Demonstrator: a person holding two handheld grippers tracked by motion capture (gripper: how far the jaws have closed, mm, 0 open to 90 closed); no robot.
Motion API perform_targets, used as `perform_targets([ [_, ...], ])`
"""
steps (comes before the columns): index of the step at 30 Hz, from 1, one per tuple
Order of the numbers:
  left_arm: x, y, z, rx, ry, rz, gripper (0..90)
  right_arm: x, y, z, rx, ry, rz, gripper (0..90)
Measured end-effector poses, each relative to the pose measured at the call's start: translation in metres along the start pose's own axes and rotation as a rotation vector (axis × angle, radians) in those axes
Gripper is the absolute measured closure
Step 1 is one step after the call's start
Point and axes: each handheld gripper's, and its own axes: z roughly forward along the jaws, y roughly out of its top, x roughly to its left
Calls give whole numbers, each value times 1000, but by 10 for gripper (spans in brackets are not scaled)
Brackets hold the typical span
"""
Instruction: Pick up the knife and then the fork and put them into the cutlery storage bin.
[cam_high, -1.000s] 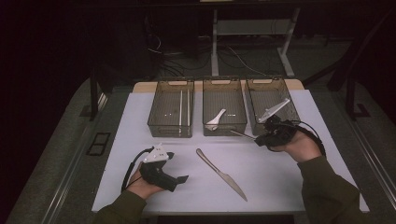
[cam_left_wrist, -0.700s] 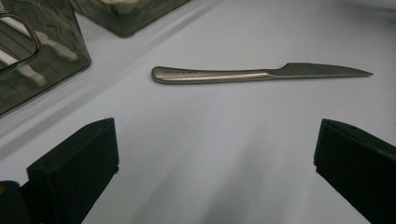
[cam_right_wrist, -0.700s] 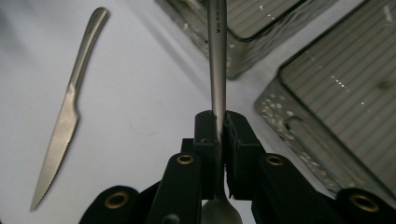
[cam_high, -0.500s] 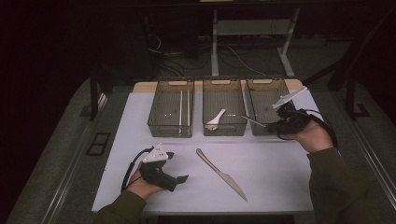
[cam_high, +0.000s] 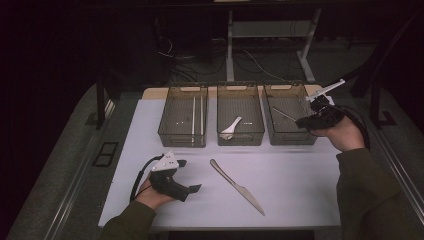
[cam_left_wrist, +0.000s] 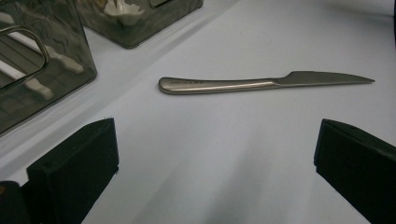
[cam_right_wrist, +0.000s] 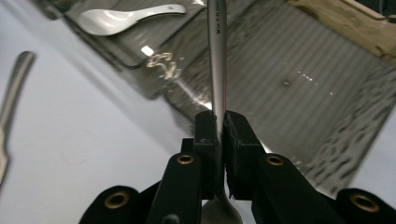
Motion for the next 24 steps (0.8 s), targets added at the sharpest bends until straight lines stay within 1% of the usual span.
perform_targets([
  [6,-1,0,-1,-1,-2,8,0,-19,6,4,-7,-35,48,838],
  [11,-2,0,0,0,-5,10,0,-30,13,9,-7,-51,74,838],
  [14,-2,0,0,-1,-6,9,0,-36,16,17,-7,-64,89,838],
  [16,-2,0,0,-2,-5,7,0,-39,18,23,4,-64,103,838],
  [18,-2,0,0,-2,-7,9,0,-42,18,30,7,-67,111,837],
  [19,-2,0,0,-3,-7,8,0,-44,19,33,13,-65,107,838],
  [24,-2,0,0,-5,-8,5,0,-47,21,48,37,-71,122,838],
])
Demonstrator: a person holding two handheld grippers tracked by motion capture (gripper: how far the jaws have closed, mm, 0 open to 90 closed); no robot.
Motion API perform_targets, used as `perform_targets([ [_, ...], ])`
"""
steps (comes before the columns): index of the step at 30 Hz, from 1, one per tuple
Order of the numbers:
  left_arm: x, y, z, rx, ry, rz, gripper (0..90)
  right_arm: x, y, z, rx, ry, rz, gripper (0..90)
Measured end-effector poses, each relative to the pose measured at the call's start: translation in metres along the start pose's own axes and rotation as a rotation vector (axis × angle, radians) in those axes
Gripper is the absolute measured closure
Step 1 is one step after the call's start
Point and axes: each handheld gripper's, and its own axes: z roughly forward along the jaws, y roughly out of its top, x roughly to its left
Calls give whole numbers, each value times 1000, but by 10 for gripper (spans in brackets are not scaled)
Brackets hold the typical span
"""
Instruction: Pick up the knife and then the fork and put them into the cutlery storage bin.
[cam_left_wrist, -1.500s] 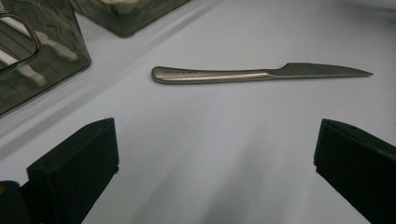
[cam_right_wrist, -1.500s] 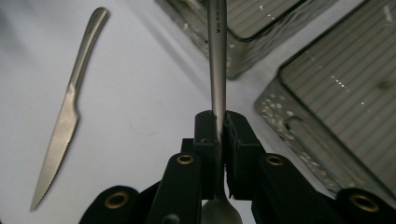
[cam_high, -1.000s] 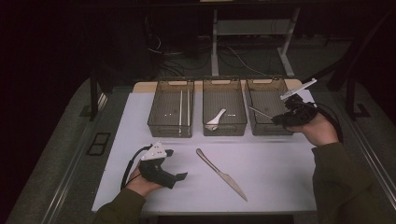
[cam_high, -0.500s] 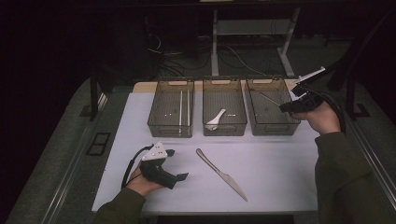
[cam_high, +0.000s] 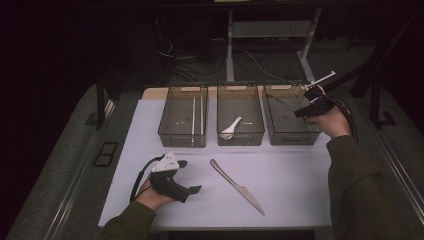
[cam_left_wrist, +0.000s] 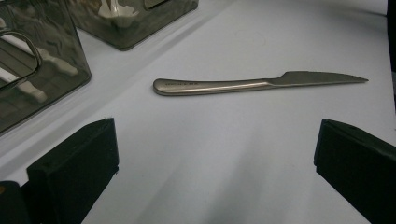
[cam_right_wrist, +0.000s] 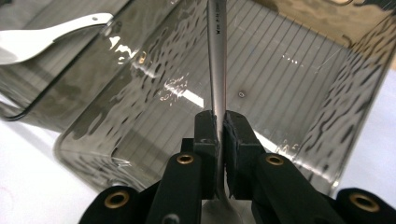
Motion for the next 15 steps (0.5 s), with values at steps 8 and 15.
perform_targets([
  [8,0,0,0,-1,-6,1,0,-2,3,20,35,-1,11,837],
  [15,0,0,0,-3,-8,5,0,-1,3,37,86,5,14,837],
])
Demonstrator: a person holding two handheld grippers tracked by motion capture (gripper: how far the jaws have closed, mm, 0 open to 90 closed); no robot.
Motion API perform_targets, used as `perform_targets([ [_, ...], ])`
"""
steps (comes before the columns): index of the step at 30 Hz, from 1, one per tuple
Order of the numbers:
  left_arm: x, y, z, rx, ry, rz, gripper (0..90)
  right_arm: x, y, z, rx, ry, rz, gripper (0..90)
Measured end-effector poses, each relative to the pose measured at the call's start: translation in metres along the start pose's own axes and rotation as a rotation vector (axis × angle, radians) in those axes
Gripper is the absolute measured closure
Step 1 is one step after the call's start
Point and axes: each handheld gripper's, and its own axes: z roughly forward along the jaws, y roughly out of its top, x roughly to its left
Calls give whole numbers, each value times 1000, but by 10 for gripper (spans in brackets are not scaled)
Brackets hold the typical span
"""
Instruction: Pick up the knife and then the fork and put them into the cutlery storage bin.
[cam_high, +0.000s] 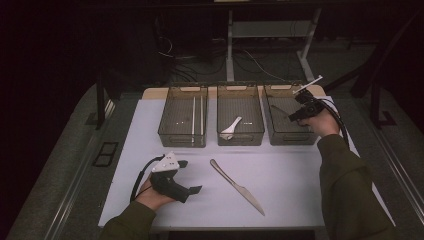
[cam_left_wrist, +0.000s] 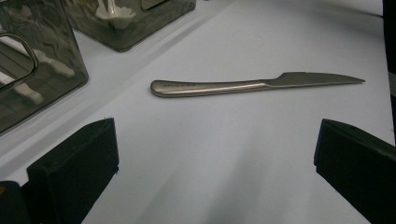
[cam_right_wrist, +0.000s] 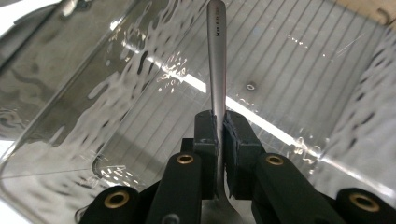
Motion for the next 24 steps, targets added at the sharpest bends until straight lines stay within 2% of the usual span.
perform_targets([
  [9,0,0,0,-1,-2,1,0,4,2,21,56,6,-5,836],
  [16,-1,0,0,0,-4,1,0,5,3,30,88,1,-3,826],
  [19,-1,0,0,0,-4,2,0,5,3,29,70,0,7,733],
  [21,-1,0,0,2,-5,4,0,5,4,28,68,-2,7,714],
  [24,-1,0,0,3,-4,4,0,3,3,25,50,2,22,637],
])
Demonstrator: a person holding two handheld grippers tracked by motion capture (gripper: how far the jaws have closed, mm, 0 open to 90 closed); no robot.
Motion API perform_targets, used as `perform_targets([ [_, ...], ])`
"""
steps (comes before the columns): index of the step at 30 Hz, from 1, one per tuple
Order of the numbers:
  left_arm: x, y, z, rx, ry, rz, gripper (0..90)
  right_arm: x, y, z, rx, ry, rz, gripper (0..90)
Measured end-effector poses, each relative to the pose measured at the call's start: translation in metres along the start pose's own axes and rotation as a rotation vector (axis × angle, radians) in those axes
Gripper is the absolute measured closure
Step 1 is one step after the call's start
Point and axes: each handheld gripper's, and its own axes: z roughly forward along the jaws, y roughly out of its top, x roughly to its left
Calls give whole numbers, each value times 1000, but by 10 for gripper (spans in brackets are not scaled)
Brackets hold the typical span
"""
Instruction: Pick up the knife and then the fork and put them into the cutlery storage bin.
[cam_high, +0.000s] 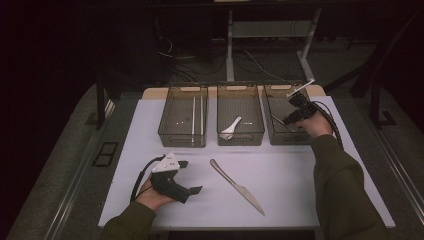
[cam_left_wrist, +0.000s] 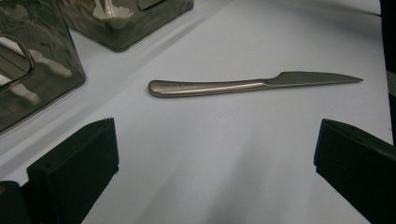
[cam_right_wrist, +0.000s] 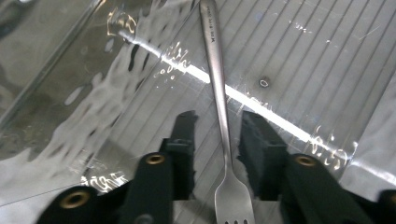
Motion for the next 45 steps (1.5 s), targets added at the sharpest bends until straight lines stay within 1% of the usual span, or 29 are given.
perform_targets([
  [1,0,0,0,1,0,0,0,-1,0,-1,-5,10,10,600],
  [4,0,0,0,1,-1,-1,0,-5,-3,-7,-49,31,51,513],
  [8,0,0,0,3,-1,0,0,-7,-6,-18,-109,54,74,441],
  [11,-1,0,0,5,-1,1,0,-7,-9,-25,-134,76,77,409],
  [14,-1,-1,0,9,-1,3,0,-6,-14,-31,-161,95,69,381],
  [18,-1,-1,0,8,-1,1,0,-4,-21,-39,-184,94,47,369],
  [20,-1,-1,1,8,0,0,0,-4,-26,-43,-208,98,45,369],
  [22,-1,-1,1,8,0,0,0,-4,-30,-48,-220,102,53,369],
  [24,-1,-1,1,8,-1,-1,0,-3,-35,-52,-239,103,46,369],
  [29,-1,-1,1,13,1,1,0,2,-46,-61,-281,111,26,369],
  [33,-2,-1,1,15,1,1,0,9,-55,-67,-305,128,9,367],
  [39,-2,-2,1,15,1,1,0,24,-69,-71,-303,158,-17,364],
  [42,-3,-2,1,17,0,2,0,32,-77,-71,-301,165,-47,373],
  [45,-3,-2,1,16,1,3,0,39,-82,-70,-289,137,-79,376],
])
